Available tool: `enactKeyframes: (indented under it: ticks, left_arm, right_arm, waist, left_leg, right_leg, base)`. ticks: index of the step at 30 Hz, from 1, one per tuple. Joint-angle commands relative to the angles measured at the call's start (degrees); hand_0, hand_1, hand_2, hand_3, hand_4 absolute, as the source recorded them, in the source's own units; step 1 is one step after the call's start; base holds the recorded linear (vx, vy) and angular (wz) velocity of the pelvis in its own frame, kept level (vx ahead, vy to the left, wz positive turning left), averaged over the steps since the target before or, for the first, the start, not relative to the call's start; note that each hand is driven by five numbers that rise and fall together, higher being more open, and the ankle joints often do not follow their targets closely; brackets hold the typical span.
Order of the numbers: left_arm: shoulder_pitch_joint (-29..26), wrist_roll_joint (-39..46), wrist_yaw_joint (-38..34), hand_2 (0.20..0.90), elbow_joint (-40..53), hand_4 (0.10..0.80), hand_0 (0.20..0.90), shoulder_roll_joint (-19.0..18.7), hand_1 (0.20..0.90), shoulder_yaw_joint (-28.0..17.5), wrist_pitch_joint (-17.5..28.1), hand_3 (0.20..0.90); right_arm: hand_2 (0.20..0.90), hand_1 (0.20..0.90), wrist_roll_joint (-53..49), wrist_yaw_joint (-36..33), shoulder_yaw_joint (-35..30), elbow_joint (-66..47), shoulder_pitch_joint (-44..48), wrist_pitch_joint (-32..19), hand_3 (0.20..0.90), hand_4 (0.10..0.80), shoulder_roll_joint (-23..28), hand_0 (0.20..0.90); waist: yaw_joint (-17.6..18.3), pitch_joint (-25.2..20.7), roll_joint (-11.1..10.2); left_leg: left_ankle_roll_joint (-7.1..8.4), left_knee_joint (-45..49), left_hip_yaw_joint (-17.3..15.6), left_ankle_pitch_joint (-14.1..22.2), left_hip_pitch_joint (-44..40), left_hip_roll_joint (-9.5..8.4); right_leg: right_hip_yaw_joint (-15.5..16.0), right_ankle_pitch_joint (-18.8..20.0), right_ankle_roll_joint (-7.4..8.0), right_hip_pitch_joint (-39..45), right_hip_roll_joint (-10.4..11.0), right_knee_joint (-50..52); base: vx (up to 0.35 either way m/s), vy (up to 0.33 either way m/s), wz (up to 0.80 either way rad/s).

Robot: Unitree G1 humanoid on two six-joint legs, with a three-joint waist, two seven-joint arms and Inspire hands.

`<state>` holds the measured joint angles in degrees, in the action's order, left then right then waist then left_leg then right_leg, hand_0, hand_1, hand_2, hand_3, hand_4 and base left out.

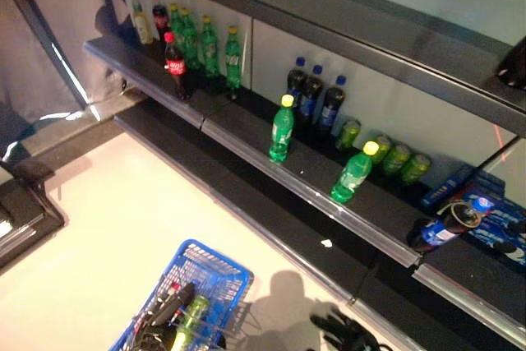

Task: Pick up the drink and place into the basket.

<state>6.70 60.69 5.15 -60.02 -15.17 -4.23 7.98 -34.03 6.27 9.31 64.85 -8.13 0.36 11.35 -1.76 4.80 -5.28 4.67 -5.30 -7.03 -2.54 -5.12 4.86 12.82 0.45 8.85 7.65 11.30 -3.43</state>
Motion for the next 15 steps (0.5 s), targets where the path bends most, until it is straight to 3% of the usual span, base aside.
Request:
enactKeyframes:
  ticks: [1,9,15]
  left_arm:
    - [-1.48,-3.93,0.57,0.300,-3.28,0.100,0.300,3.78,0.300,-0.39,3.34,0.200]
    - [-2.23,-4.49,-1.44,0.300,-10.52,0.100,0.300,5.07,0.300,-1.34,3.47,0.200]
    - [-2.61,-4.42,-1.17,0.300,-10.34,0.100,0.300,4.52,0.300,-0.74,3.27,0.200]
  right_arm:
    - [0.900,0.900,8.35,-2.43,-2.51,4.44,1.45,-5.15,0.900,0.800,1.10,0.900]
    - [0.900,0.900,16.43,-6.22,-3.28,9.51,0.79,-5.58,0.900,0.800,0.18,0.900]
    - [0.900,0.900,17.05,-3.75,-1.78,9.36,1.64,-3.25,0.900,0.800,0.95,0.900]
  waist:
    - [-0.29,-1.07,3.50]
    - [0.80,-1.81,3.98]
    - [0.36,-1.97,4.05]
  left_leg:
    - [0.05,0.30,-4.32,1.57,-1.41,2.63]
    - [0.02,0.30,-5.35,2.42,-1.80,2.38]
    - [-0.07,0.30,-4.93,2.91,-1.91,2.09]
  right_leg:
    - [-1.30,4.21,1.46,-2.37,1.11,-0.43]
    - [-1.44,3.92,1.64,-2.50,1.60,-0.37]
    - [-0.79,3.48,1.50,-2.20,1.66,-0.37]
  base:
    - [0.025,-0.005,-0.24]
    - [0.007,-0.002,-0.12]
    - [0.000,0.000,0.00]
